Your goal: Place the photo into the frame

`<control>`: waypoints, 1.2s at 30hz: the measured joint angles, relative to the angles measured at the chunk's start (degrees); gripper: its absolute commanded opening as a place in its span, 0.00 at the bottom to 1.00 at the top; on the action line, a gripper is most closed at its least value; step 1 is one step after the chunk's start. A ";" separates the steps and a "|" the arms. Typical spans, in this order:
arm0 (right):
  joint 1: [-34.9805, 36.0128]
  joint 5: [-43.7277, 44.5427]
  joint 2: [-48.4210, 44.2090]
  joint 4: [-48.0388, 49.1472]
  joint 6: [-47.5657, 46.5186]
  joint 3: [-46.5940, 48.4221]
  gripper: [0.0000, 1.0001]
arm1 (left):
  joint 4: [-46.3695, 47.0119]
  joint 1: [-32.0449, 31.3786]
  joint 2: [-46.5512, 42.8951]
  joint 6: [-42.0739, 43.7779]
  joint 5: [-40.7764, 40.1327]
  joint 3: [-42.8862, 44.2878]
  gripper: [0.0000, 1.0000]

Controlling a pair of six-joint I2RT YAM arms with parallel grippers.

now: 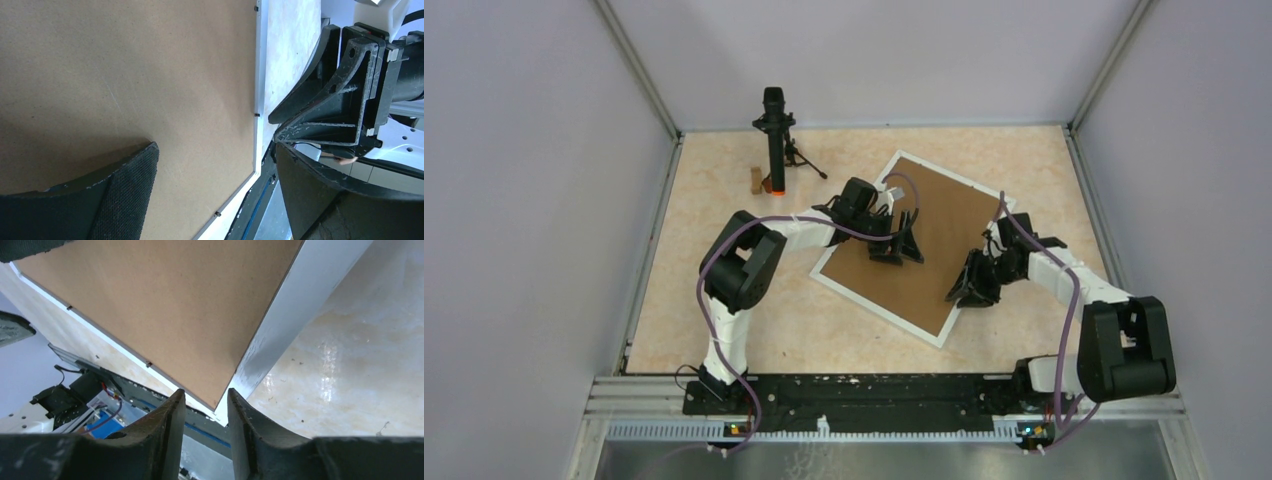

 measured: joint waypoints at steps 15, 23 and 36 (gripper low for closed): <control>-0.11 1.46 3.08 4.66 1.07 -0.85 0.30 | 0.33 0.00 -0.15 -0.04 -0.07 -0.26 0.93; 0.33 3.65 3.04 4.76 5.20 -1.20 0.27 | 0.33 0.00 -0.15 0.00 -0.07 -0.26 0.93; 10.25 14.62 4.79 9.79 21.11 -0.02 0.34 | -0.50 -0.20 -0.57 0.76 -0.85 -0.11 0.96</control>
